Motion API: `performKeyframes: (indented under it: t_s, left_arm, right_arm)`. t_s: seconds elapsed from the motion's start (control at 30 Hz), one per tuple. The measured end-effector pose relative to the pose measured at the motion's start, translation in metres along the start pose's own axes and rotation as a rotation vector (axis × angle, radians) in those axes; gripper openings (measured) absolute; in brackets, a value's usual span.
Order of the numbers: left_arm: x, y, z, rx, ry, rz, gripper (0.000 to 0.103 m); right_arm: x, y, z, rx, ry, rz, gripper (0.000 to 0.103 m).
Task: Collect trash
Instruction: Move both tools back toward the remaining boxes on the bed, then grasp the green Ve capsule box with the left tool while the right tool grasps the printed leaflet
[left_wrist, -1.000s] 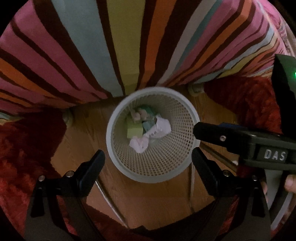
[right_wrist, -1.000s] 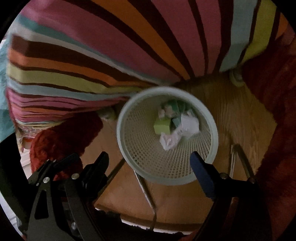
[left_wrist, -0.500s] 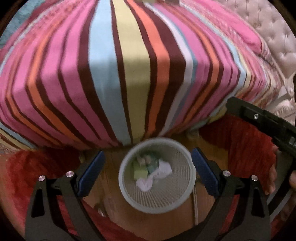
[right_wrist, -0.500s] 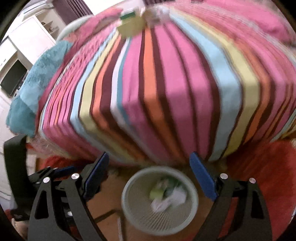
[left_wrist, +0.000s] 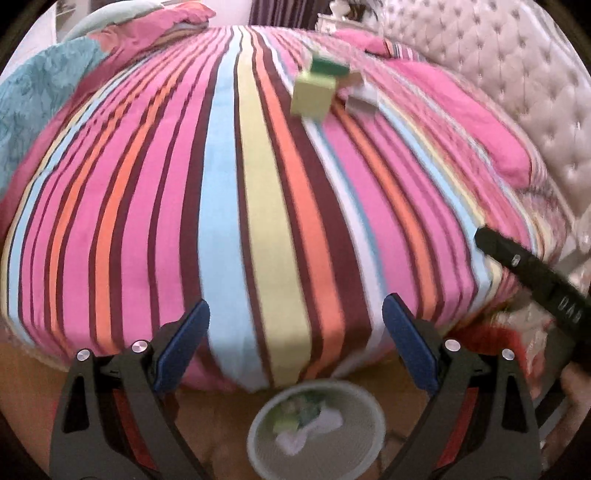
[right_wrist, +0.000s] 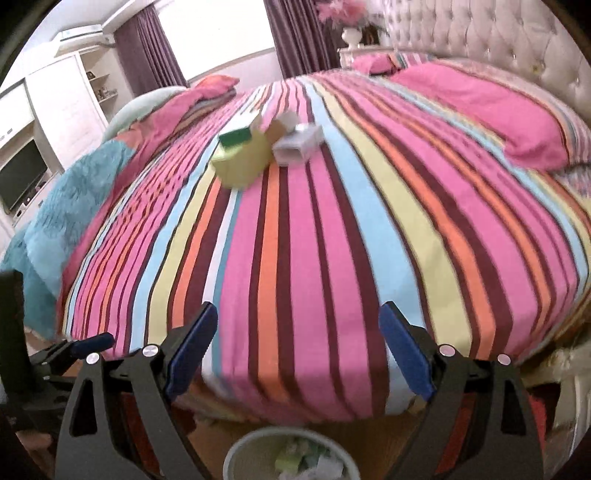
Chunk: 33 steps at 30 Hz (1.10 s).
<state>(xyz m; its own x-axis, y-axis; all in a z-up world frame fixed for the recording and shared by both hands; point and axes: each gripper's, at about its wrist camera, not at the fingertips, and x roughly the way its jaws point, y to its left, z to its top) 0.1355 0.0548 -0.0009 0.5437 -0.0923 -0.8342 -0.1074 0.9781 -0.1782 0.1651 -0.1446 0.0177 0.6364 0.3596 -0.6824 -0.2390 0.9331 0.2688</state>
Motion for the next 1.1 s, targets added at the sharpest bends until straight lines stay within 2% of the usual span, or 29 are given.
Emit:
performKeyframes:
  t_s: [0.2, 0.47, 0.7, 0.93, 1.1]
  left_arm:
    - [0.009, -0.001, 0.060, -0.056, -0.047, -0.036, 0.092]
    - [0.032, 0.007, 0.124, -0.133, -0.058, -0.073, 0.092]
    - [0.054, 0.000, 0.176, -0.113, -0.051, -0.068, 0.092]
    - [0.084, -0.013, 0.216, -0.124, -0.025, -0.070, 0.092]
    - [0.102, -0.029, 0.237, -0.094, -0.010, -0.053, 0.092]
  right_arm:
    - [0.017, 0.004, 0.035, -0.034, -0.035, -0.015, 0.085]
    - [0.054, 0.014, 0.068, -0.091, -0.052, -0.051, 0.085]
    - [0.087, 0.015, 0.087, -0.112, -0.032, -0.071, 0.085]
    - [0.110, 0.021, 0.100, -0.160, -0.018, -0.065, 0.085]
    - [0.126, 0.019, 0.109, -0.153, -0.008, -0.065, 0.085]
